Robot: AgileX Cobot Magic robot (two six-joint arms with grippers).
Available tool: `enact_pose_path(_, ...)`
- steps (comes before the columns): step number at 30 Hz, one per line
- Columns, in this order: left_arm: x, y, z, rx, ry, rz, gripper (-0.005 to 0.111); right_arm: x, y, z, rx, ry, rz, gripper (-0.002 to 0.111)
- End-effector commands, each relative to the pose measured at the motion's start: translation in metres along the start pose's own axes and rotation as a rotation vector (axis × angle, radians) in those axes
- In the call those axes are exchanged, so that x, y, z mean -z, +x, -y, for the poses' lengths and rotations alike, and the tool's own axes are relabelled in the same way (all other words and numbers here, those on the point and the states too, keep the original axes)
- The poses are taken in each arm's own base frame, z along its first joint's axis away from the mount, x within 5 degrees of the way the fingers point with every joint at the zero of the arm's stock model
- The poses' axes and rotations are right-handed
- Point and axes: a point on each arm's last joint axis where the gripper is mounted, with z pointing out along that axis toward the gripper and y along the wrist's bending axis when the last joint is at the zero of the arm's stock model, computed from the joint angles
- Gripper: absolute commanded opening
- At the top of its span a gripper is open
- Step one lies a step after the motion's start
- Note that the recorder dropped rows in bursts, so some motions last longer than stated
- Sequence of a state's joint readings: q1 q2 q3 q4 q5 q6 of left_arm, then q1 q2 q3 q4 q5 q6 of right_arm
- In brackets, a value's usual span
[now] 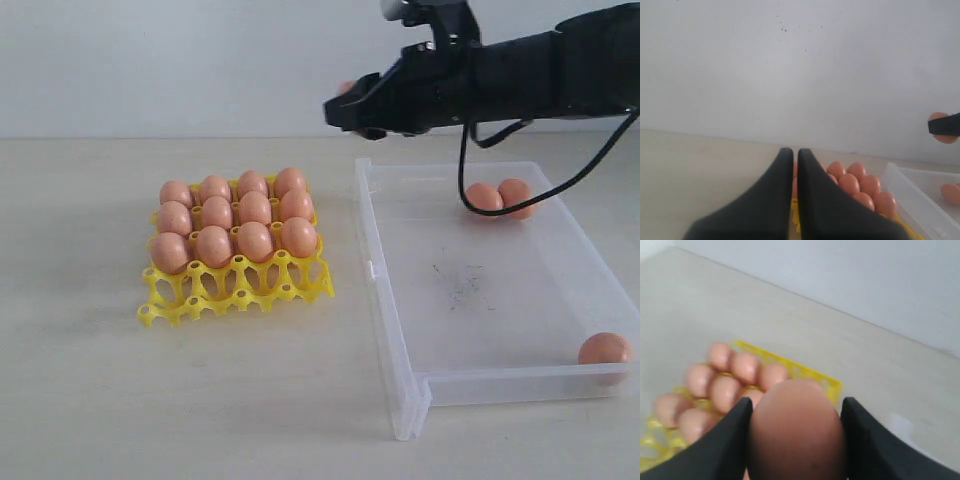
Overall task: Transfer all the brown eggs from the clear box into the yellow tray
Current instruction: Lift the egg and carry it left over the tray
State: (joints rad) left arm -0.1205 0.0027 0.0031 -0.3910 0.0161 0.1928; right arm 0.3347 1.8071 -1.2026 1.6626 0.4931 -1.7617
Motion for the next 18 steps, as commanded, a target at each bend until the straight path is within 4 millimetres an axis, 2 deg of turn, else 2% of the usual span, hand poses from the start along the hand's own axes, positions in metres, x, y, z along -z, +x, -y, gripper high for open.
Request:
enact_pose_path(1, 0.000, -0.003, 0.000, 0.017, 0.004, 0.020, 0.004, -0.007, -0.018, -0.052, 0.174, -0.228, 0.107, 0.000)
enact_pose_path(3, 0.000, -0.003, 0.000, 0.017, 0.004, 0.020, 0.004, -0.015, -0.017, -0.069, 0.204, -0.205, 0.080, 0.000)
enact_pose_path(5, 0.000, -0.003, 0.000, 0.017, 0.004, 0.020, 0.004, -0.024, -0.013, -0.079, 0.252, -0.102, 0.031, 0.000)
enact_pose_path(7, 0.000, -0.003, 0.000, 0.017, 0.004, 0.020, 0.004, -0.029, -0.009, -0.081, 0.282, 0.057, -0.032, 0.000)
enact_pose_path(9, 0.000, -0.003, 0.000, 0.017, 0.004, 0.020, 0.004, -0.028, -0.007, -0.075, 0.303, 0.229, -0.086, 0.000)
enact_pose_path(12, 0.000, -0.003, 0.000, 0.017, 0.004, 0.020, 0.004, -0.022, -0.005, -0.063, 0.323, 0.440, -0.148, 0.000)
enact_pose_path(13, 0.000, -0.003, 0.000, 0.017, 0.004, 0.020, 0.004, -0.014, -0.007, -0.054, 0.331, 0.564, -0.171, 0.000)
enact_pose_path(14, 0.000, -0.003, 0.000, 0.017, 0.004, 0.020, 0.004, -0.010, -0.010, -0.050, 0.343, 0.616, -0.168, 0.000)
enact_pose_path(15, 0.000, -0.003, 0.000, 0.017, 0.004, 0.020, 0.004, -0.002, -0.017, -0.045, 0.332, 0.709, -0.125, 0.000)
enact_pose_path(18, 0.000, -0.003, 0.000, 0.017, 0.004, 0.020, 0.004, 0.014, -0.034, -0.046, 0.237, 0.761, 0.090, 0.000)
